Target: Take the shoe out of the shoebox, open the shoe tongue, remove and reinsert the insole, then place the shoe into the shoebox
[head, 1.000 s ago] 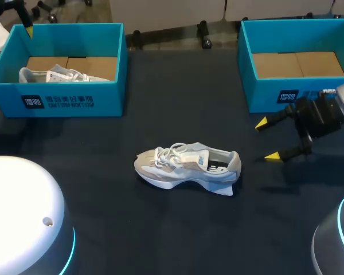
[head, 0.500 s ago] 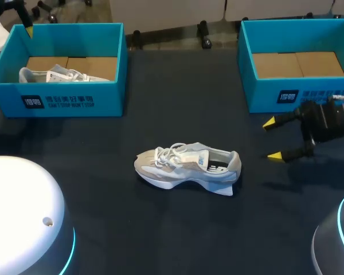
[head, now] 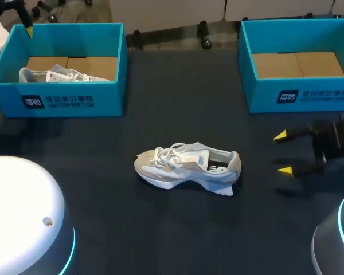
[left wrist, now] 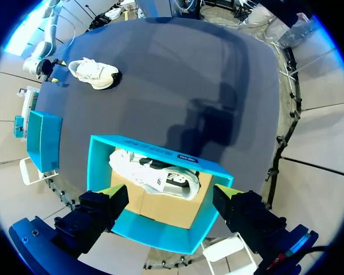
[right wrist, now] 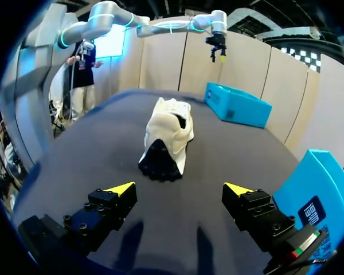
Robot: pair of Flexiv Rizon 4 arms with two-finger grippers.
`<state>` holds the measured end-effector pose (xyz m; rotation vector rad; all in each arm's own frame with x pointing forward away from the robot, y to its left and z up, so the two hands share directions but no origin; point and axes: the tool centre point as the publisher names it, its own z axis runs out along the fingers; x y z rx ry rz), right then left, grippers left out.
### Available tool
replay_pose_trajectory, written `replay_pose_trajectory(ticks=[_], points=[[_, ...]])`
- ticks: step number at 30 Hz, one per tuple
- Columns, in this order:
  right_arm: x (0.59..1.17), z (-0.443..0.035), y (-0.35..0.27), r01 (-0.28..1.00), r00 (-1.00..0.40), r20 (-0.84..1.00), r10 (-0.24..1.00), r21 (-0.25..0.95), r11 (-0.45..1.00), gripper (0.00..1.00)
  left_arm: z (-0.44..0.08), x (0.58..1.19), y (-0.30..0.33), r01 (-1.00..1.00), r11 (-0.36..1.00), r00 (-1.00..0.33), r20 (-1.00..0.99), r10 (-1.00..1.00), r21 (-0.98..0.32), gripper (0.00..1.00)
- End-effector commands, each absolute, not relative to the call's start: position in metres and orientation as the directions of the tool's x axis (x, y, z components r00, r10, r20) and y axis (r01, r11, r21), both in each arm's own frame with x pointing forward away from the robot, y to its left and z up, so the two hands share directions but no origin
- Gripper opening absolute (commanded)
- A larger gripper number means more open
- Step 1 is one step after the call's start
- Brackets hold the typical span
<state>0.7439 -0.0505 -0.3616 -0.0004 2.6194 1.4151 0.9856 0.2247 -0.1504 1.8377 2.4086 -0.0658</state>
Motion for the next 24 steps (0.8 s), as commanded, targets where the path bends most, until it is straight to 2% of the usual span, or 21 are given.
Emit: replay_pose_trajectory(ticks=[1, 7, 24], points=[[0.746, -0.372, -0.05, -0.081, -0.986, -0.145, 0.077, 0.836, 0.542, 1.0, -0.15, 0.984, 0.224, 0.963, 0.267, -0.261, -0.113, 0.959, 0.036, 1.0], [0.747, -0.392, -0.046, -0.074, -0.99, -0.123, 0.063, 0.855, 0.514, 1.0, -0.15, 0.984, 0.224, 0.963, 0.267, -0.261, -0.113, 0.959, 0.036, 1.0], [0.745, -0.392, -0.044, -0.083, -0.985, -0.148, 0.092, 0.86, 0.504, 1.0, -0.15, 0.984, 0.224, 0.963, 0.267, -0.261, -0.113, 0.959, 0.036, 1.0]])
